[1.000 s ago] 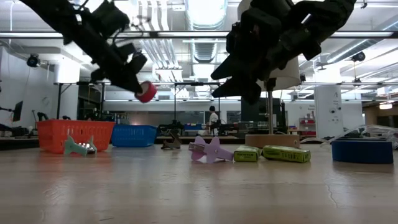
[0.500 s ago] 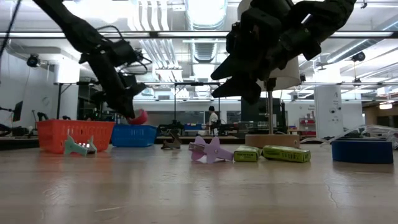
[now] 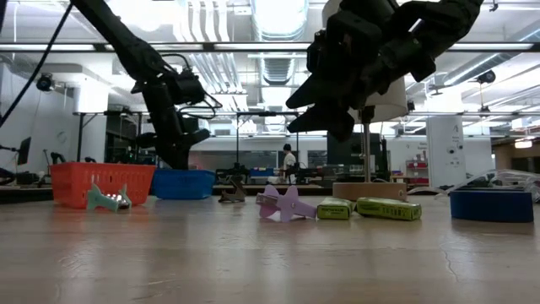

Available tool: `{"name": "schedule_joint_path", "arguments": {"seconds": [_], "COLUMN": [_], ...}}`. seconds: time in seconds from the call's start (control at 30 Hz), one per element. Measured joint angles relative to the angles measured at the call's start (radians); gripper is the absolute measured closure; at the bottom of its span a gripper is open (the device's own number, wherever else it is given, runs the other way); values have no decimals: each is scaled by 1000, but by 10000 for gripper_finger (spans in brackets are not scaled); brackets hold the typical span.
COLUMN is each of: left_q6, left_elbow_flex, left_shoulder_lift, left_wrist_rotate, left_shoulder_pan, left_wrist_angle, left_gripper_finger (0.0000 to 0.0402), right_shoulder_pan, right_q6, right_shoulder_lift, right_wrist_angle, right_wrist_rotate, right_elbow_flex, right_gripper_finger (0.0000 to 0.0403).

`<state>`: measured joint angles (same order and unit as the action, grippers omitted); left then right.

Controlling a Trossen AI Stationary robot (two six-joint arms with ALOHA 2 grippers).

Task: Pick and place Stapler, Stapler remover, tape
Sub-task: Stack the orange tape on the green tape in the blue bin

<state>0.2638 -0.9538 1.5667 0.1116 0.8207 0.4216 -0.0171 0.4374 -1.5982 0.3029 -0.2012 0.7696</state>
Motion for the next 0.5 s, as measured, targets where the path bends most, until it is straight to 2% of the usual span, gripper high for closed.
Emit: {"name": "schedule_joint_path", "arguments": {"seconds": [0.23,0.5], "left_q6": [-2,-7], "left_elbow_flex": [-44,-88], "left_shoulder_lift": [2,-1], "left_wrist_rotate": [3,3], "left_shoulder_pan": [0,0], "left_wrist_angle": [92,160], "left_gripper_finger": [332,344], "right_shoulder_pan": [0,0], "right_q6": [0,0], "right_shoulder_lift": [0,0], "right_wrist_angle": [0,0], "right_wrist_rotate": [0,1], "right_elbow_flex": [0,0], "right_gripper_finger": [184,184]}}
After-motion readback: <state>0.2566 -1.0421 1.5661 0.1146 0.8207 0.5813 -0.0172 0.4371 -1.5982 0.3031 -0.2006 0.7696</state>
